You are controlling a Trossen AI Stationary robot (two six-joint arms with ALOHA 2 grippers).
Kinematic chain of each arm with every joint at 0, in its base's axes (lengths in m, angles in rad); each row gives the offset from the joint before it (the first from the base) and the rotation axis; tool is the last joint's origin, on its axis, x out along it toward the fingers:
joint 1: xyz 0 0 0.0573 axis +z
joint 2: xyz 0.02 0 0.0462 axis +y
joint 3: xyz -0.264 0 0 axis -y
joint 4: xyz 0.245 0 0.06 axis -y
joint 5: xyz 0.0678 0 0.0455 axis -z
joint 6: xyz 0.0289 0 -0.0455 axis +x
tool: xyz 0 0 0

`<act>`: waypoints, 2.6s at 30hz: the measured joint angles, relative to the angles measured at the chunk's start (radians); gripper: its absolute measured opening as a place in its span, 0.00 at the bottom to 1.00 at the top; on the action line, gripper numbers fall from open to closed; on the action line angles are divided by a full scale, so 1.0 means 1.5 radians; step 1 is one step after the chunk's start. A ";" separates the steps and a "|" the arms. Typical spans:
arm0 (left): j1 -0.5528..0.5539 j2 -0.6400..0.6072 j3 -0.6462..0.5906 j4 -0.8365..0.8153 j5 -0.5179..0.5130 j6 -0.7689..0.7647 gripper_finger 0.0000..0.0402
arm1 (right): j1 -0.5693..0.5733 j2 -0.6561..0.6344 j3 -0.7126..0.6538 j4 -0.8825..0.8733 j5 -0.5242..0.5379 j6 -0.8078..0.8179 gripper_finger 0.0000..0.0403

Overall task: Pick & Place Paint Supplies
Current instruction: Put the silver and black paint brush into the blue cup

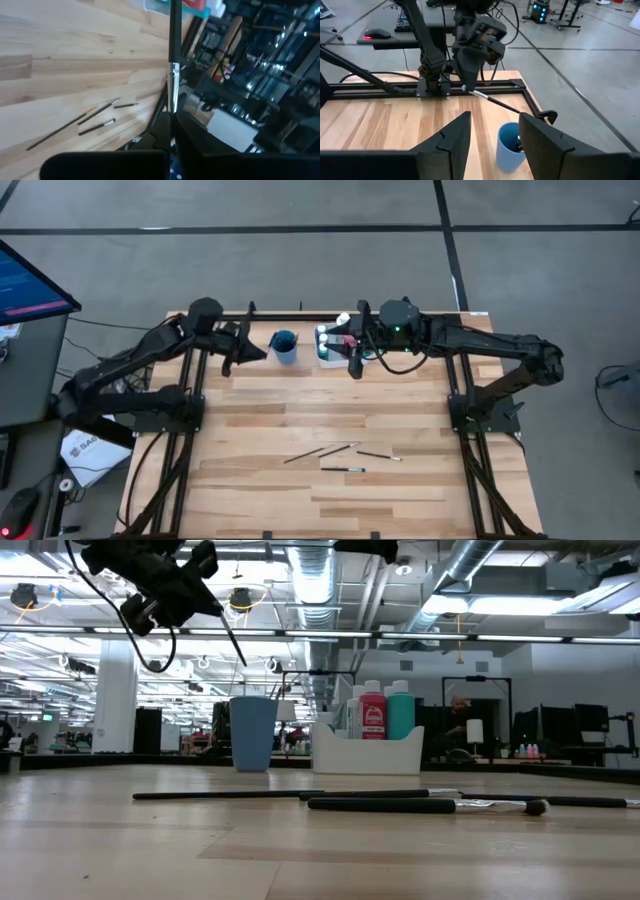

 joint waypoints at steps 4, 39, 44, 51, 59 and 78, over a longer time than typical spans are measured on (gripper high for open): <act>0.009 0.026 0.000 0.011 0.006 -0.046 0.00 | 0.000 0.000 0.000 0.000 0.000 0.000 0.39; 0.038 0.155 0.000 0.086 0.012 -0.186 0.01 | 0.014 0.001 0.000 0.000 0.000 -0.016 0.39; 0.042 0.155 0.000 0.126 -0.010 -0.186 0.01 | 0.014 0.001 0.000 0.001 0.000 -0.016 0.39; 0.042 0.155 0.000 0.128 -0.023 -0.186 0.01 | 0.014 0.001 0.000 0.001 0.000 -0.016 0.39; 0.018 0.155 0.000 0.137 -0.006 -0.204 0.01 | 0.013 0.001 0.000 0.001 0.000 -0.017 0.39; 0.028 0.155 -0.040 0.169 -0.025 -0.274 0.01 | 0.013 0.001 0.000 0.004 0.000 -0.016 0.39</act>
